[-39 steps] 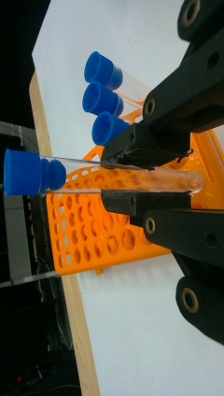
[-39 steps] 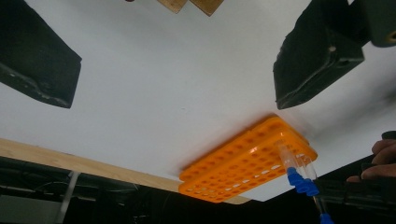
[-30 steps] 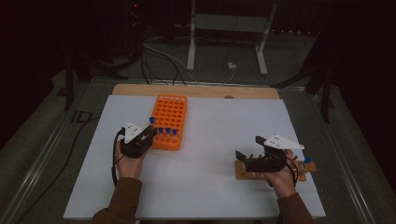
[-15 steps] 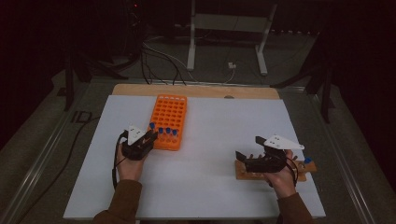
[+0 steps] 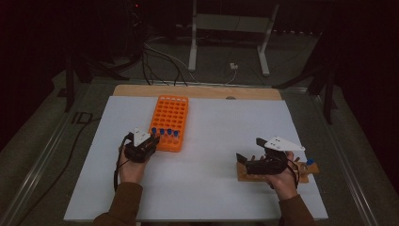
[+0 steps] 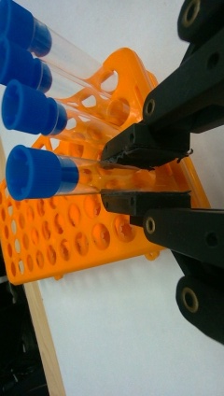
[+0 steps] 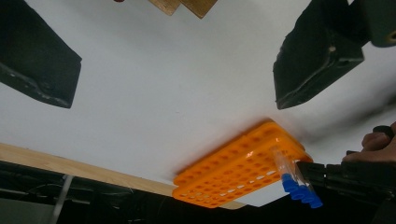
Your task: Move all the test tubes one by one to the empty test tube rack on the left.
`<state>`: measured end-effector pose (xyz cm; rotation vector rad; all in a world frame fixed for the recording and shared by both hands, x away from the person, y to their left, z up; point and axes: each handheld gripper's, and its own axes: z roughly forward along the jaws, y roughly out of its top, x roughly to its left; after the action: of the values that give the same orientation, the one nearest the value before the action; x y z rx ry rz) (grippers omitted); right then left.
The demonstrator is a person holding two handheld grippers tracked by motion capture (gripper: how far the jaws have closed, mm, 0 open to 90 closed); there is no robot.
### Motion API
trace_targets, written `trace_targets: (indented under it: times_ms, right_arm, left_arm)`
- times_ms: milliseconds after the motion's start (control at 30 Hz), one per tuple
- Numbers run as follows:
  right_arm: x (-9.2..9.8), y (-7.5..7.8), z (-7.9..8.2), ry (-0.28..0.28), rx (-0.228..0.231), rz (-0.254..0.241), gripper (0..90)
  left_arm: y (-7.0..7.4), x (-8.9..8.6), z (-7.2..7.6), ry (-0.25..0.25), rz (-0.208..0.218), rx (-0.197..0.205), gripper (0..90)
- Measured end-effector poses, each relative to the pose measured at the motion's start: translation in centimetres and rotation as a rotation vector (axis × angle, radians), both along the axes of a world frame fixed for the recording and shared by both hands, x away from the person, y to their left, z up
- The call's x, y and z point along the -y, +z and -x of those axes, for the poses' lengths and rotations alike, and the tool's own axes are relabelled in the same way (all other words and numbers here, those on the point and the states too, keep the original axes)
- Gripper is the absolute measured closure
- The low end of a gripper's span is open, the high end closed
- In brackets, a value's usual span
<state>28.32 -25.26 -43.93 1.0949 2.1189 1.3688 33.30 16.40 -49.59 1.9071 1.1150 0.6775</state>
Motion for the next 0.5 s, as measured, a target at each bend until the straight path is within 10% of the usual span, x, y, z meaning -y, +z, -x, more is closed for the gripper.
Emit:
trace_targets:
  times_ms: [500]
  right_arm:
    - [-0.04,-0.06,0.01,0.004,-0.002,0.004,1.2]
  left_arm:
    - [-0.04,0.13,-0.21,0.005,-0.006,-0.017,76.1]
